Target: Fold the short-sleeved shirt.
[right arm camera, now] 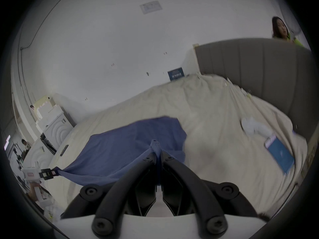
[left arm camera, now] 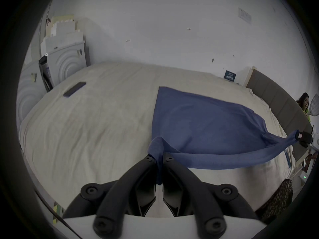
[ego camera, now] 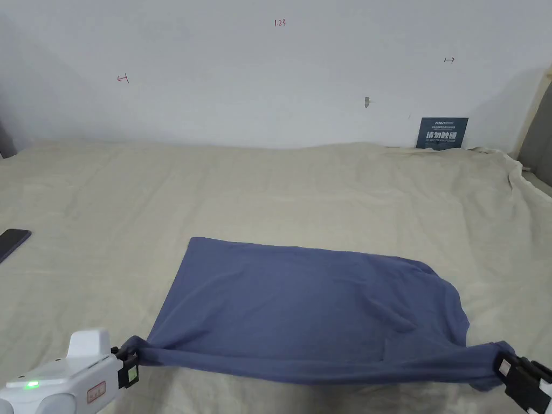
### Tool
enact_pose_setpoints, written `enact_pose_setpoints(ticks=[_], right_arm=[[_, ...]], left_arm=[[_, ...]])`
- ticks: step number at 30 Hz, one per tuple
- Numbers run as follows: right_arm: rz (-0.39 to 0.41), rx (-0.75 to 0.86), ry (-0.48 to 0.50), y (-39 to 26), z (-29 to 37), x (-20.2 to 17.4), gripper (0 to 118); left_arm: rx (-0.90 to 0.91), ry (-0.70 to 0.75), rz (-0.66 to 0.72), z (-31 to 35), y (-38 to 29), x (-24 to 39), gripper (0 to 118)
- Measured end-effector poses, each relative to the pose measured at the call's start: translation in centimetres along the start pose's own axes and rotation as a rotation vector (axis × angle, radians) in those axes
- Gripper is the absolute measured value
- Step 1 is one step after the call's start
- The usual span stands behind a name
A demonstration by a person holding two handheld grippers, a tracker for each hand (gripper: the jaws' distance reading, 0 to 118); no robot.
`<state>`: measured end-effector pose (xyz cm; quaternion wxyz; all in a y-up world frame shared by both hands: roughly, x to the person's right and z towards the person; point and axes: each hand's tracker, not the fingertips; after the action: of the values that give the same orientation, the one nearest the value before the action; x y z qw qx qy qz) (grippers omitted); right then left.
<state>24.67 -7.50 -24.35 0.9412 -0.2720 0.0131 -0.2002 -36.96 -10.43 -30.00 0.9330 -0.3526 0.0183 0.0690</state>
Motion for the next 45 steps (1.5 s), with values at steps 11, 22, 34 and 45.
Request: enact_pose_setpoints(ticks=[11,22,34,45], right_arm=[[-0.054,-0.067,-0.034,-6.5,4.3,2.1,1],[0.013,-0.278,-0.195,-10.4,-0.4,3.4,1],[0.070,-0.293,-0.234,-8.9,0.2,1.6,94],[0.255,0.057,-0.102,1.1,5.0,-6.9,98]], left_arm=[[-0.067,0.028,-0.012,2.9,-5.9,-1.6,2],[-0.178,0.084,-0.010,0.1,-9.8,-0.9,3],[-0.156,0.092,0.060,1.6,-8.6,-0.2,108],[0.217,0.070,-0.051,7.6,0.3,3.4,118]])
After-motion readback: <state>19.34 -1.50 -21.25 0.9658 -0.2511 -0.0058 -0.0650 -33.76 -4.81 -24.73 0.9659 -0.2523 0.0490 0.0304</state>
